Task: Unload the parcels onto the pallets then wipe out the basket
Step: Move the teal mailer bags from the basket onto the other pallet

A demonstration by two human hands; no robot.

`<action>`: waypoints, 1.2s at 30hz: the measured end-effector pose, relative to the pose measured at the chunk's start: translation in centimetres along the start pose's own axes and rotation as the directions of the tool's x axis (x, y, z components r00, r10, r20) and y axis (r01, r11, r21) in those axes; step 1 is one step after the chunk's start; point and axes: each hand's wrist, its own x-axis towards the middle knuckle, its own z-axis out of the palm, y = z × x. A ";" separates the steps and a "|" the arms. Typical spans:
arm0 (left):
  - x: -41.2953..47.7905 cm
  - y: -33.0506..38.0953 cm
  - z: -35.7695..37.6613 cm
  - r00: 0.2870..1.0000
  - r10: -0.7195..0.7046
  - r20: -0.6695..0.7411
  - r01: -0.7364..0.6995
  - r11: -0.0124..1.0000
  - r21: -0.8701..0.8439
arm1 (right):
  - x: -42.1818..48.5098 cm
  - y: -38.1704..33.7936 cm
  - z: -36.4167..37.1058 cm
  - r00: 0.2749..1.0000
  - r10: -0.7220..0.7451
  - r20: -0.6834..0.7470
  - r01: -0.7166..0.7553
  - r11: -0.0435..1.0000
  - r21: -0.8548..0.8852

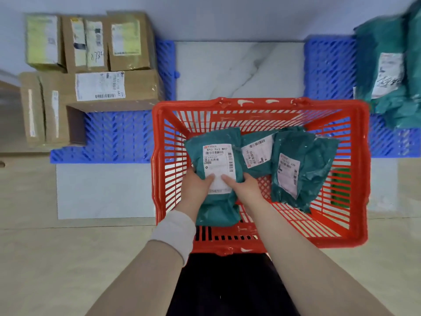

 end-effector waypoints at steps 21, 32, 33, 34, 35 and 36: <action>-18.3 15.5 15.8 0.964 0.243 0.106 -0.163 0.859 -0.486 | -9.2 -4.2 -30.8 0.928 -0.371 0.027 0.369 0.928 0.059; -16.4 26.8 26.3 0.936 0.348 0.055 -0.307 0.881 -0.360 | -2.9 -9.2 -42.0 0.898 -0.408 -0.164 0.397 0.913 -0.098; -15.4 27.9 26.4 0.935 0.351 0.048 -0.313 0.883 -0.351 | -2.1 -10.4 -42.1 0.891 -0.423 -0.164 0.403 0.904 -0.141; -14.3 28.9 26.4 0.936 0.350 0.045 -0.313 0.884 -0.348 | -1.1 -11.5 -42.2 0.884 -0.439 -0.159 0.410 0.893 -0.183; -13.0 30.0 26.4 0.936 0.348 0.049 -0.311 0.885 -0.346 | 0.0 -12.7 -42.2 0.877 -0.454 -0.158 0.417 0.882 -0.217; -11.5 31.1 26.5 0.935 0.349 0.057 -0.311 0.889 -0.336 | 1.4 -13.9 -42.3 0.870 -0.465 -0.162 0.421 0.873 -0.246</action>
